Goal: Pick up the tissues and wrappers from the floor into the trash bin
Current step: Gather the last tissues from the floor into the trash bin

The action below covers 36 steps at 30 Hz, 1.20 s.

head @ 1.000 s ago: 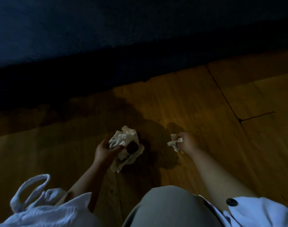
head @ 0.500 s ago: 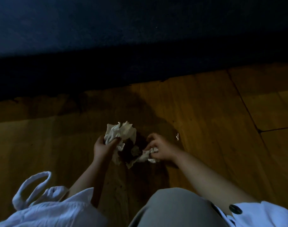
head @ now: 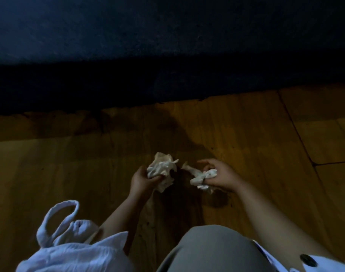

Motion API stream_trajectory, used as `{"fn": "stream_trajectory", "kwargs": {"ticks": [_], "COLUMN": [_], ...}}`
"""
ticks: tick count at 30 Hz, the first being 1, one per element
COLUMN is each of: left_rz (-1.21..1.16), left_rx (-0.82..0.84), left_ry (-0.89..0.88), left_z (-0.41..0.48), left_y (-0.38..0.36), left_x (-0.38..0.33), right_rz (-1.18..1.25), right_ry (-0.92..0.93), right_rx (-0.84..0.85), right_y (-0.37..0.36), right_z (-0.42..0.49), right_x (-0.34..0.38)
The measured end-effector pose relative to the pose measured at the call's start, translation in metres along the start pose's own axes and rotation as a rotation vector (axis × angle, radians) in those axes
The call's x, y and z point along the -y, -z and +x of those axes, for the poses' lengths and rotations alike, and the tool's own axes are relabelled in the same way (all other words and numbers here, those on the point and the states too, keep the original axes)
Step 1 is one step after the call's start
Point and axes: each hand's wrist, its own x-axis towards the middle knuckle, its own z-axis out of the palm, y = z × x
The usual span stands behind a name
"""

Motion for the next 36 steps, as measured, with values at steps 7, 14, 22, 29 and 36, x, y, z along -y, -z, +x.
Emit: {"fn": "stream_trajectory", "kwargs": {"ticks": [7,14,22,29,36], "left_rz": [0.205,0.297,0.162,0.038,-0.049], "left_rx": [0.022,-0.031,0.074,0.435,0.518], "left_ry": [-0.01,-0.035,0.128,0.456,0.409], "left_z": [0.01,0.02,0.018,0.03,0.035], "left_y": [-0.029,-0.033,-0.025,-0.006,-0.004], "left_x": [0.014,0.025,0.007,-0.03,-0.026], "right_rz": [-0.283,-0.426,-0.318,0.0,-0.009], "right_ry": [-0.061,-0.068,-0.177,-0.235,-0.288], "right_rx": [-0.19,-0.236,-0.28,-0.394,-0.411], "right_y": [0.007,-0.006,-0.008,-0.007,-0.012], "right_z": [0.002,0.011,0.005,0.008,0.014], "right_x": [-0.022,-0.023,-0.013,-0.009,-0.008]}}
